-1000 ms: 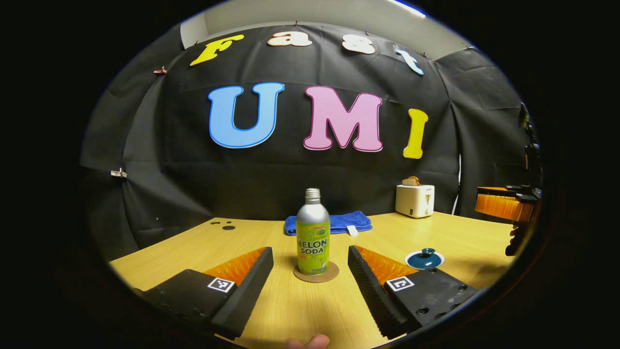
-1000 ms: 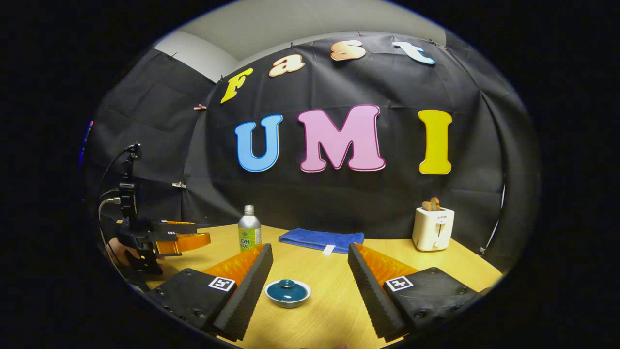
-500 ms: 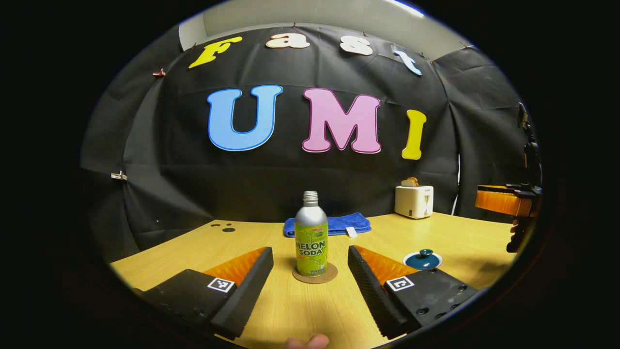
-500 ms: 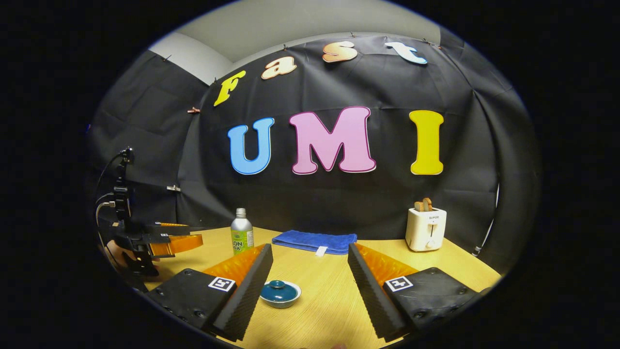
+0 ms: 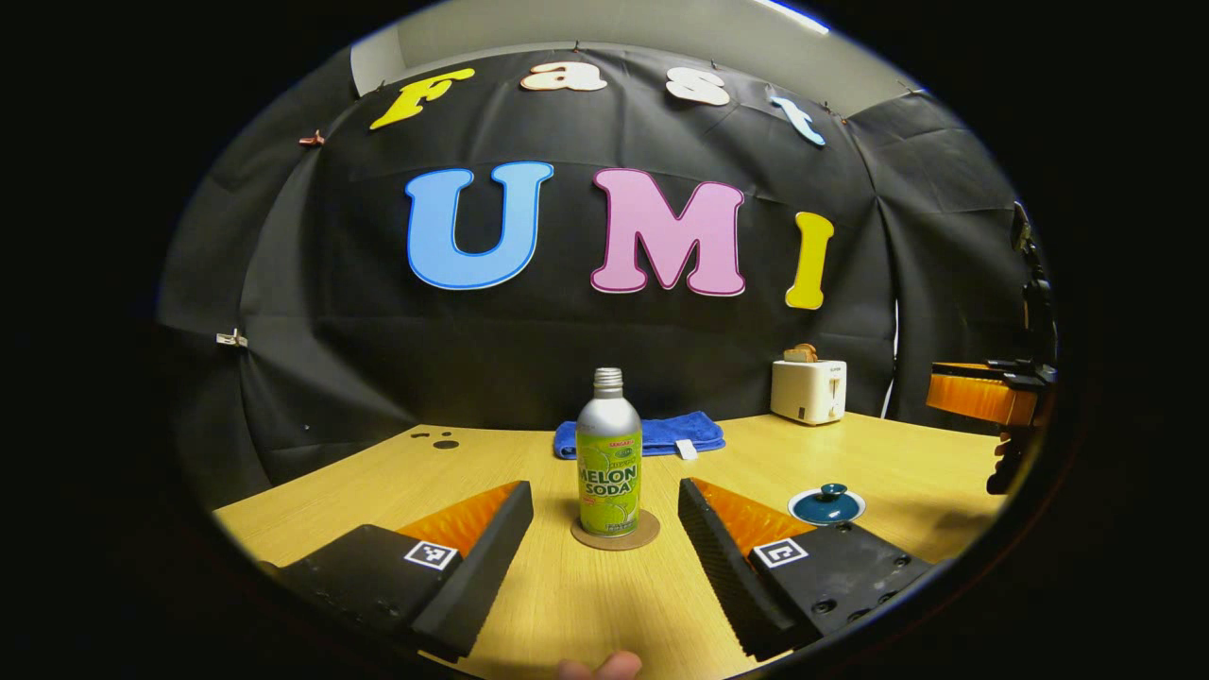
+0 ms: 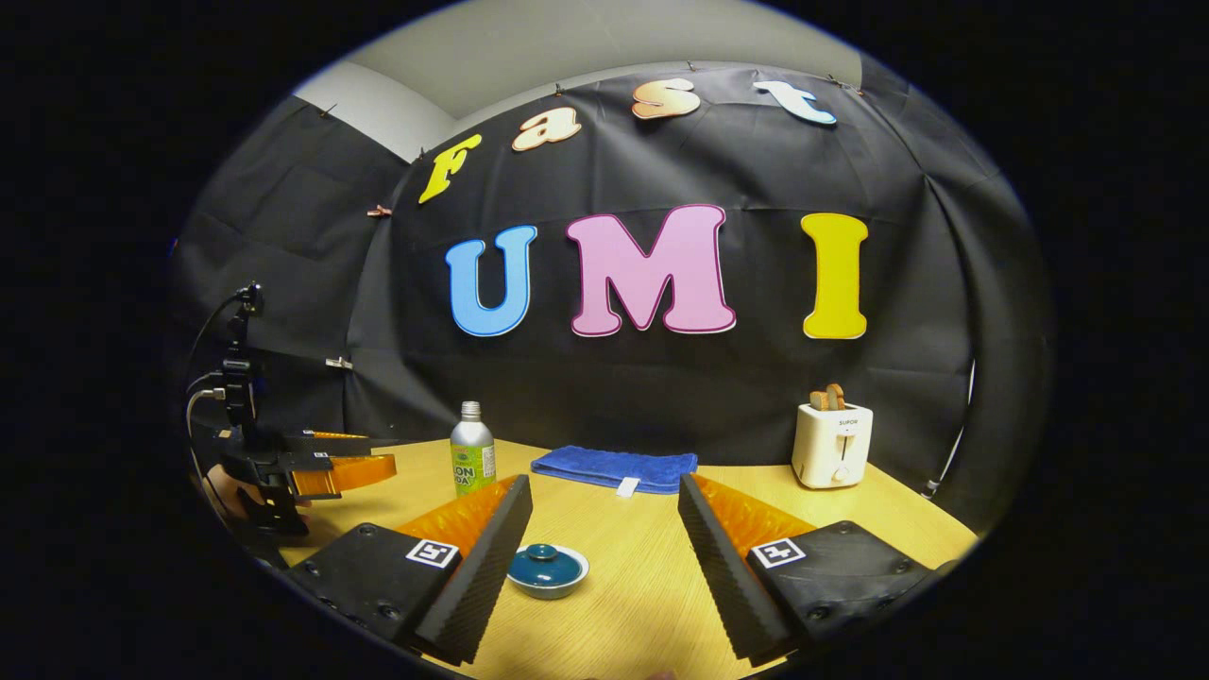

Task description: Open the teacup lid with one hand, grasp the water bottle and pour water into the teacup with the other hand; after pouring, place the water bottle on the coaster and then close the teacup lid.

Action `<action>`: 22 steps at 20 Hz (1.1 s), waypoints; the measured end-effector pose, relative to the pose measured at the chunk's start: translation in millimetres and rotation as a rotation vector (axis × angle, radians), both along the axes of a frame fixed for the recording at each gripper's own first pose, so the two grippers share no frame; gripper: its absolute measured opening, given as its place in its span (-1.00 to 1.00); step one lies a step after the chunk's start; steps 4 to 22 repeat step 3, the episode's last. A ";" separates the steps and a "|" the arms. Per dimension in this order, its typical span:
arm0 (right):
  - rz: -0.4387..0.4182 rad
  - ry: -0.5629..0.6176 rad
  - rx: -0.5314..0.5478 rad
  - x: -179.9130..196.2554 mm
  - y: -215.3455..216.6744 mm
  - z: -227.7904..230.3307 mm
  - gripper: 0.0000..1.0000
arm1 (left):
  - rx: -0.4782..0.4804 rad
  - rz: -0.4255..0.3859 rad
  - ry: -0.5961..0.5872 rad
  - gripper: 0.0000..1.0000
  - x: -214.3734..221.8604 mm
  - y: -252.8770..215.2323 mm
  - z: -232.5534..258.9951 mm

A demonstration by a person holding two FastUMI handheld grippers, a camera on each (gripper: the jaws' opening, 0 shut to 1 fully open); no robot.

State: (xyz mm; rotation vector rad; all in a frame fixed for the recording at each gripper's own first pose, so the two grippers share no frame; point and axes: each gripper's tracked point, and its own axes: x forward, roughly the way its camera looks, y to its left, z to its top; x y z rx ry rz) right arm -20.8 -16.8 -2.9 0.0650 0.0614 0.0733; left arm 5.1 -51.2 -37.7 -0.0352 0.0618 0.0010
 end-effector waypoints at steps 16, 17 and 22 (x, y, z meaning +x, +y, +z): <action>0.001 0.000 -0.003 -0.4 0.1 0.4 0.92 | -0.002 -0.001 0.002 0.96 -0.1 -1.3 -0.7; 0.001 0.000 -0.003 -0.4 0.1 0.4 0.92 | -0.002 -0.001 0.002 0.96 -0.1 -1.3 -0.7; 0.001 0.000 -0.003 -0.4 0.1 0.4 0.92 | -0.002 -0.001 0.002 0.96 -0.1 -1.3 -0.7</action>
